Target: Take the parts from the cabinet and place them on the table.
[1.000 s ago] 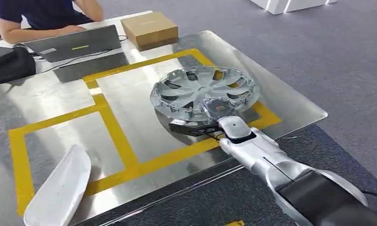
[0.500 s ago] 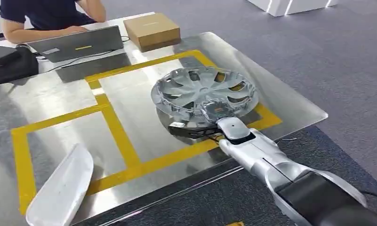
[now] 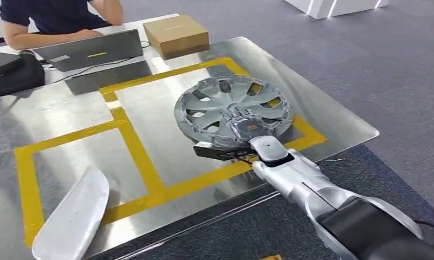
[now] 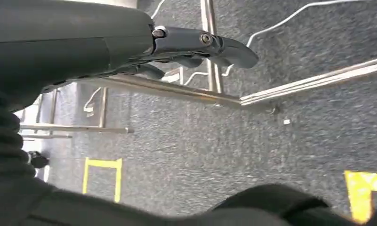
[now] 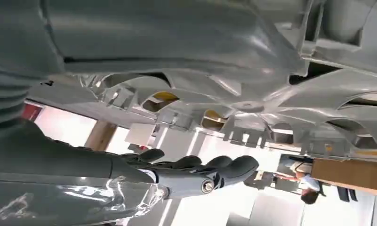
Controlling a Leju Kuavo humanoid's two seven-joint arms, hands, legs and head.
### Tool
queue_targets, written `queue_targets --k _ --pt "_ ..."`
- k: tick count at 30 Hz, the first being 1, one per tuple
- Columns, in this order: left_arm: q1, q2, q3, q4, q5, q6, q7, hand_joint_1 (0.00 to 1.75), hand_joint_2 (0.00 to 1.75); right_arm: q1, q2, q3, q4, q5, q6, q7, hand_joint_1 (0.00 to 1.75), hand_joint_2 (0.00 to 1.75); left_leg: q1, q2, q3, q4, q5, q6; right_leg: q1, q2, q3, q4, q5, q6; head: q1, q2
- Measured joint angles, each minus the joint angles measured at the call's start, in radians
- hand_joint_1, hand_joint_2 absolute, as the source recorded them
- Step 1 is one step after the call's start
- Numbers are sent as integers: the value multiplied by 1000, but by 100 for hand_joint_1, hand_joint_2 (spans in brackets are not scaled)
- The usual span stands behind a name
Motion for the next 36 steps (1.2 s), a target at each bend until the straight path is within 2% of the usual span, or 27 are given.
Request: queue_targets --k 4,10,13,14,15,16,18,19,20,21,23,24,25,26,28,29,30,31,33,34,35,36 --pt "7 3 -1 0 -3 0 1 0 0 0 1 0 0 1 0 0 0 0 0 0 0 0 0 0 0 0 0 0 0 0 0 0" --pt "17 9 -1 0 2 3 3 0 0 3 8 0 -6 3 -2 -18 0 0 -4 0 -3 9 -7 12 -5 1 1 -3 0 6 0 0" --pt "18 11 -1 0 2 7 2 0 0 4 13 0 -16 6 -2 -22 0 0 -6 0 -2 6 -8 21 -5 1 7 -13 2 15 -1 0" --pt "18 10 -1 0 2 9 2 0 0 6 13 0 -22 6 -3 -23 0 0 6 2 11 -13 -1 27 -2 0 3 -10 -5 20 0 0" --pt "18 10 -1 0 2 9 1 0 0 5 13 0 -25 6 -4 -23 0 0 7 3 17 -15 -3 30 0 -2 -6 14 -22 22 4 0" --pt "18 11 -1 0 2 10 0 0 0 2 13 0 -25 6 -4 -24 0 0 8 3 18 -15 -4 32 0 -2 -34 79 -55 23 6 0" --pt "18 11 -1 0 2 10 0 0 0 9 13 0 -25 6 -4 -24 0 0 8 3 20 -14 -7 35 -3 -3 -119 243 -122 26 4 0" --pt "19 11 -1 0 2 10 0 0 0 15 13 0 -25 6 -4 -24 0 0 8 3 20 -13 -10 35 -3 -3 -159 307 -132 28 5 0" --pt "21 11 -1 0 2 10 0 0 0 19 12 0 -25 6 -4 -24 0 0 9 1 23 -12 -13 33 -4 -3 -172 312 -113 30 5 0" --pt "23 10 -1 0 2 10 0 0 0 21 12 0 -25 6 -4 -24 0 0 10 1 28 -11 -17 30 -5 -3 -160 272 -70 31 5 0" --pt "23 9 -1 0 2 10 0 0 0 19 12 0 -25 6 -5 -24 0 0 15 0 37 0 -25 19 -7 -5 -86 96 40 34 5 0" --pt "23 10 -1 0 2 10 0 0 0 19 12 0 -25 6 -5 -25 0 0 14 0 35 6 -32 12 -8 -7 -60 38 47 38 5 0" --pt "20 11 -1 2 2 11 0 0 0 18 12 0 -25 6 -5 -26 0 0 9 0 26 11 -34 7 -2 -3 -41 35 42 32 8 0" --pt "21 11 -1 2 0 11 0 0 0 21 12 0 -26 6 -6 -27 0 0 8 -1 24 16 -29 2 -5 -3 -48 24 40 23 5 0" --pt "24 12 -1 2 0 11 -2 0 0 26 13 0 -26 5 -9 -29 0 0 10 -1 20 17 -26 -3 -1 1 -55 29 37 13 2 0" --pt "24 12 -1 2 -2 11 -2 0 0 27 13 0 -26 5 -9 -31 0 0 10 -1 17 19 -34 -8 -8 0 -57 24 40 3 3 0" --pt "23 12 -1 2 -4 11 -2 0 0 27 13 0 -26 5 -10 -31 0 0 11 2 11 33 -55 -15 -8 0 -57 23 43 -8 2 0" --pt "22 12 -1 2 -5 11 -3 0 0 27 13 0 -27 5 -11 -32 0 0 12 3 -5 78 -94 -21 -9 -1 -59 22 45 -14 -1 0" --pt "21 11 -1 2 -6 11 -3 0 0 30 13 0 -27 5 -15 -33 0 0 15 3 -70 241 -180 -28 -8 -3 -67 22 50 -21 -2 0" --pt "21 10 -2 2 -6 11 -3 0 0 34 13 0 -27 5 -15 -33 0 0 15 3 -96 308 -206 -29 -7 -5 -72 22 54 -23 -2 0" --pt "22 10 -2 2 -6 11 -3 0 0 37 13 0 -27 5 -15 -33 0 0 16 3 -101 329 -205 -28 -6 -5 -77 22 58 -25 -2 0" --pt "21 10 -2 2 -6 11 -3 0 0 39 13 0 -27 5 -16 -33 0 0 16 3 -86 308 -182 -27 -6 -5 -82 22 64 -24 -2 0"
